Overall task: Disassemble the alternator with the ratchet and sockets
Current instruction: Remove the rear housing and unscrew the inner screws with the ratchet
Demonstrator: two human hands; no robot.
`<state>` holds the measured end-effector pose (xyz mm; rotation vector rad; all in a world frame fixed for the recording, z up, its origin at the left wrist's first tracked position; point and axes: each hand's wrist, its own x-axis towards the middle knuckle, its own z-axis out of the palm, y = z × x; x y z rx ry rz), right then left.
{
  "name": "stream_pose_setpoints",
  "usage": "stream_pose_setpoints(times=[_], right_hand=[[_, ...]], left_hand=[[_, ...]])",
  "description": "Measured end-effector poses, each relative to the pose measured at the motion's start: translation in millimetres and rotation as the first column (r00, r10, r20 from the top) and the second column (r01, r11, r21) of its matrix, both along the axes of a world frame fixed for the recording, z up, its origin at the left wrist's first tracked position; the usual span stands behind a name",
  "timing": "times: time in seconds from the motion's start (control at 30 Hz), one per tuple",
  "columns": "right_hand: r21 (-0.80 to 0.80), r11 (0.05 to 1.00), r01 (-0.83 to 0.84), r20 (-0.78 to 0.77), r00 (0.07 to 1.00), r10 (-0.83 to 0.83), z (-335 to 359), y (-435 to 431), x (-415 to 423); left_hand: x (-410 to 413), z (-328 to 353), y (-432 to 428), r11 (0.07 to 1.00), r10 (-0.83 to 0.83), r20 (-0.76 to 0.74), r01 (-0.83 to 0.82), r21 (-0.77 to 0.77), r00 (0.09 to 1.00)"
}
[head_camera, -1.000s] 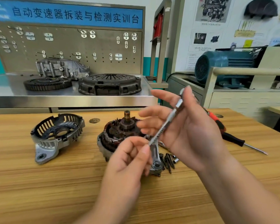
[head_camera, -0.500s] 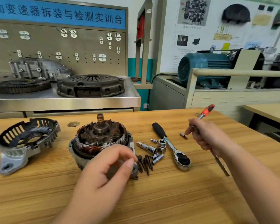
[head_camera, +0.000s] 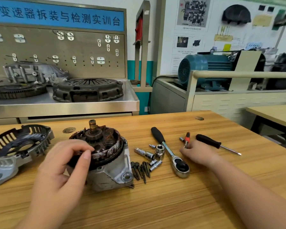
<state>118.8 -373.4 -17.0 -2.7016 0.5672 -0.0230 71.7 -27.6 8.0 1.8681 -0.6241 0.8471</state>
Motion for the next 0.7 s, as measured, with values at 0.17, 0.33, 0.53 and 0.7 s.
stream_pose_setpoints(times=[0.17,0.33,0.53,0.7], right_hand=[[-0.252,0.968,0.002,0.006,1.0,0.0,1.0,0.7,-2.0],[-0.237,0.961,-0.144,0.38,0.896,0.228,29.7,38.9,-18.8],[0.583,0.709,-0.398,0.092,0.899,0.429,42.6,128.9,-44.7],[0.873,0.448,-0.193,-0.015,0.907,0.421,24.4,156.5,-43.4]], left_hand=[[14.0,-0.2,10.7,0.987,0.16,-0.034,-0.16,0.001,0.987],[25.8,-5.8,21.2,0.98,0.197,-0.175,-0.191,0.05,0.965],[40.5,-19.0,37.5,0.983,0.037,-0.511,-0.123,-0.137,0.859],[42.5,-32.7,49.8,0.881,-0.341,-0.764,-0.097,-0.462,0.547]])
